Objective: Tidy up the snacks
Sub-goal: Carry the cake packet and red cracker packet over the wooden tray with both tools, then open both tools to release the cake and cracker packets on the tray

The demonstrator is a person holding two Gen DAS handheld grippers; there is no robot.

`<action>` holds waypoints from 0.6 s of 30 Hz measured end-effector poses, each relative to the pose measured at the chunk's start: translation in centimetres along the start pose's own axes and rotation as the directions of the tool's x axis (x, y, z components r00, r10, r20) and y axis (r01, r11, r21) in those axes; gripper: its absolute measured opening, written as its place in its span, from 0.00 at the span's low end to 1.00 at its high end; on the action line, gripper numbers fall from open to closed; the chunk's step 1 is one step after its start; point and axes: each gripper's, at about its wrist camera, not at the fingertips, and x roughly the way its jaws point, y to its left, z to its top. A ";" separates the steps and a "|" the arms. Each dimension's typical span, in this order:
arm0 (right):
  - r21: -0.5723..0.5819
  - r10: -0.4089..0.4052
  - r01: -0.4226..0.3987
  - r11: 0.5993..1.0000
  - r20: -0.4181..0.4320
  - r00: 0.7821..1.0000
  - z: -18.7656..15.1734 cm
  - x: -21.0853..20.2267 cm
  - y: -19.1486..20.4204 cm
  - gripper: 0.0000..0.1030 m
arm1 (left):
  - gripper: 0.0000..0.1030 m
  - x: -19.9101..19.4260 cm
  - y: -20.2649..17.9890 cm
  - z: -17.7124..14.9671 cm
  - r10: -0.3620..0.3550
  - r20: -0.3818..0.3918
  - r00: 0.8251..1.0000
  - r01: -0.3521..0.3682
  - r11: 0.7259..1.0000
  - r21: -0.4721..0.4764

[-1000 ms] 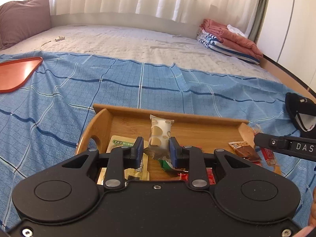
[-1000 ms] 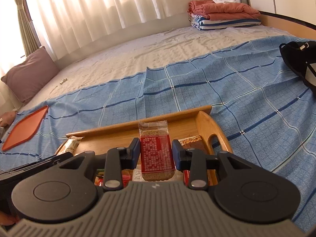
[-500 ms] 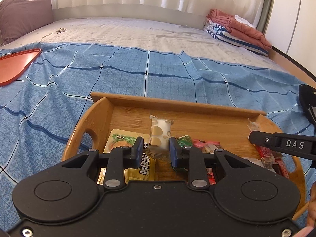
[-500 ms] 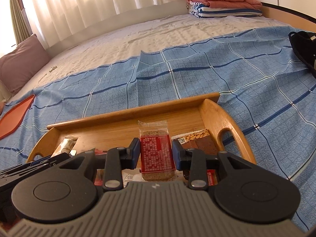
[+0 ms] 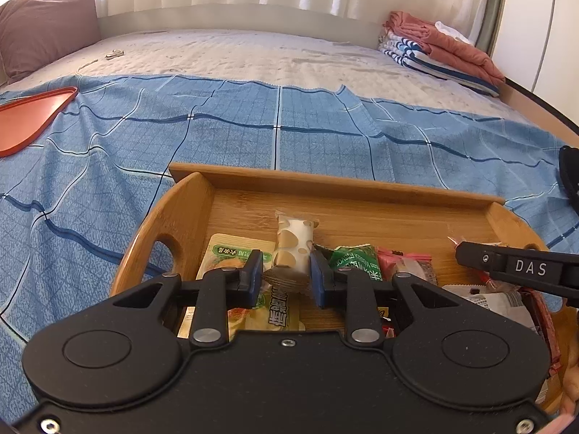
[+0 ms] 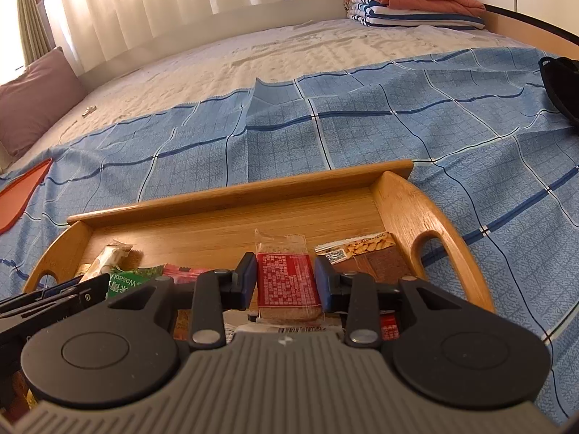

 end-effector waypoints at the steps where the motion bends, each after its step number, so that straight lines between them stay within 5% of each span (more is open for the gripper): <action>1: -0.004 -0.001 0.001 1.000 0.000 1.000 0.0 0.1 0.1 0.39 | 0.26 0.0 -0.1 0.0 0.001 0.001 1.000 -0.001 1.000 0.004; 8: -0.011 -0.008 0.008 1.000 0.011 1.000 -0.2 0.0 0.3 0.46 | 0.30 -0.3 -0.2 -0.1 0.009 0.003 1.000 -0.009 1.000 0.009; 18: -0.005 0.024 -0.023 1.000 0.044 0.999 -0.4 -3.1 0.4 0.71 | 0.81 -3.5 -0.3 0.2 0.011 0.023 1.000 -0.011 1.000 0.021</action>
